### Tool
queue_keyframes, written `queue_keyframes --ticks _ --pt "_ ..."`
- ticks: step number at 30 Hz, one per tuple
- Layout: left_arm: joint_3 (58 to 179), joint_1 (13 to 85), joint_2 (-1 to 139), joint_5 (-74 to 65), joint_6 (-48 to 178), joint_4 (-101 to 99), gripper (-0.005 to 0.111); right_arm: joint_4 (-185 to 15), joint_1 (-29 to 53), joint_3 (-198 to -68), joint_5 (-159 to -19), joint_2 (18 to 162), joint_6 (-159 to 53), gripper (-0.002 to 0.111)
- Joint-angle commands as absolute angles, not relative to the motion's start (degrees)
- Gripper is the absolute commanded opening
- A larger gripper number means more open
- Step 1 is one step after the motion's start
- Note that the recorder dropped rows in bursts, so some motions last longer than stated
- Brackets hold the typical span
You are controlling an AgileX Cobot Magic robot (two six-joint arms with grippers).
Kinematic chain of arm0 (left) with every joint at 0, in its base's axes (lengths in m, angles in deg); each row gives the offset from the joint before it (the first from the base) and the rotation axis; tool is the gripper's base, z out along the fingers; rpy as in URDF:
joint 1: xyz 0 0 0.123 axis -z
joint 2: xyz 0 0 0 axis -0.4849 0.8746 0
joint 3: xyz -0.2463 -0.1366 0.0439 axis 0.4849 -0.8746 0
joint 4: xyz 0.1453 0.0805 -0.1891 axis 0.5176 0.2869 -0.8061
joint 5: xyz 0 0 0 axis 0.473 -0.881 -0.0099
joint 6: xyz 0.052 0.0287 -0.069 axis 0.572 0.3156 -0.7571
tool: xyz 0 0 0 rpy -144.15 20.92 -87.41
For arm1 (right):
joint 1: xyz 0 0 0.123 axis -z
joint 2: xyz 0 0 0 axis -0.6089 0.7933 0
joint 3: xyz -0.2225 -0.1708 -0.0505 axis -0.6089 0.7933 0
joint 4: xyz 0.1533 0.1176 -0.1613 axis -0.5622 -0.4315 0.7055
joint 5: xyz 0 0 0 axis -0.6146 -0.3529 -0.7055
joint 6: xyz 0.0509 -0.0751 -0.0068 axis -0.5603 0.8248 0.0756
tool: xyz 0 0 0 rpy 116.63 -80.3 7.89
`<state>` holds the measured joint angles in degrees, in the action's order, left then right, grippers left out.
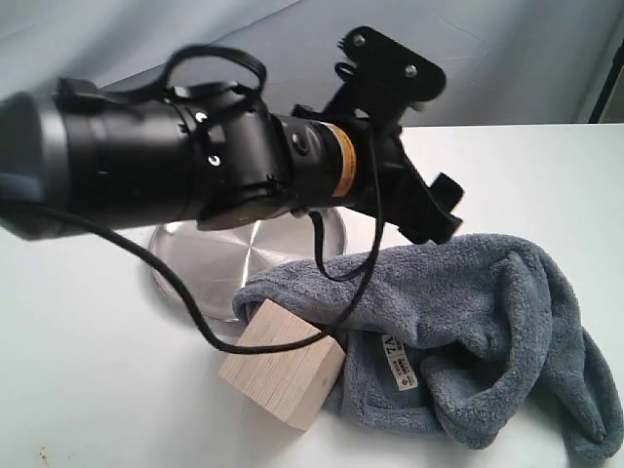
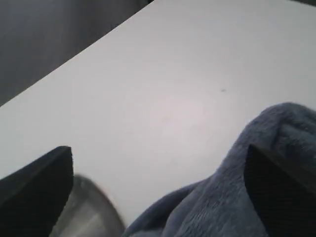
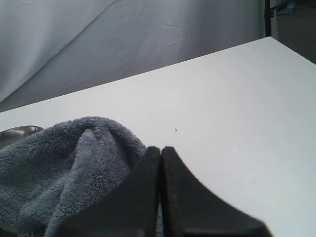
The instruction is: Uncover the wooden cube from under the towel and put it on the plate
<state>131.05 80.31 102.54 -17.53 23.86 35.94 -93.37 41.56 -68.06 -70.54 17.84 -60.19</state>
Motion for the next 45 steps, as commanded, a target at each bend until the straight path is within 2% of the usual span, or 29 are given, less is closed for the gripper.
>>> queue_keyframes --ticks 1,3,5,7,9,11,12,21,29,37,40,42,45 --pt "132.58 78.76 98.36 -38.24 24.22 27.29 0.088 -92.82 41.50 -67.85 -70.61 17.99 -59.87 0.000" --pt "134.27 76.86 98.20 -49.90 29.50 23.28 0.082 -92.82 41.50 -67.85 -70.61 17.99 -59.87 0.000" --pt "135.40 74.86 98.20 -56.37 35.24 19.02 0.070 -92.82 41.50 -67.85 -70.61 17.99 -59.87 0.000" --pt "137.24 70.67 98.20 -63.39 37.58 14.33 0.041 -92.82 41.50 -67.85 -70.61 17.99 -59.87 0.000" --pt "138.11 67.79 98.20 -66.43 39.74 14.20 0.020 -92.82 41.50 -67.85 -70.61 17.99 -59.87 0.000" --pt "138.51 65.03 98.20 -67.74 44.16 13.06 0.003 -92.82 41.50 -67.85 -70.61 17.99 -59.87 0.000" --pt "138.60 63.57 98.31 -67.96 47.79 11.23 0.000 -92.82 41.50 -67.85 -70.61 17.99 -59.87 0.000" --pt "140.06 54.59 105.06 -74.47 77.30 -19.57 0.000 -92.82 41.50 -67.85 -70.61 17.99 -59.87 0.000" --pt "149.16 54.59 112.14 -74.47 79.24 -25.44 0.000 -92.82 41.50 -67.85 -70.61 17.99 -59.87 0.000" --pt "148.94 54.59 112.90 -74.47 80.91 -24.14 0.002 -92.82 41.50 -67.85 -70.61 17.99 -59.87 0.000" --pt "148.94 54.73 113.28 -74.47 84.90 -25.14 0.011 -92.82 41.50 -67.85 -70.61 17.99 -59.87 0.000" --pt "148.94 55.11 113.50 -74.47 86.74 -26.76 0.021 -92.82 41.50 -67.85 -70.61 17.99 -59.87 0.000" --pt "148.94 55.65 113.65 -74.47 90.84 -29.61 0.042 -92.82 41.50 -67.85 -70.61 17.99 -59.87 0.000"
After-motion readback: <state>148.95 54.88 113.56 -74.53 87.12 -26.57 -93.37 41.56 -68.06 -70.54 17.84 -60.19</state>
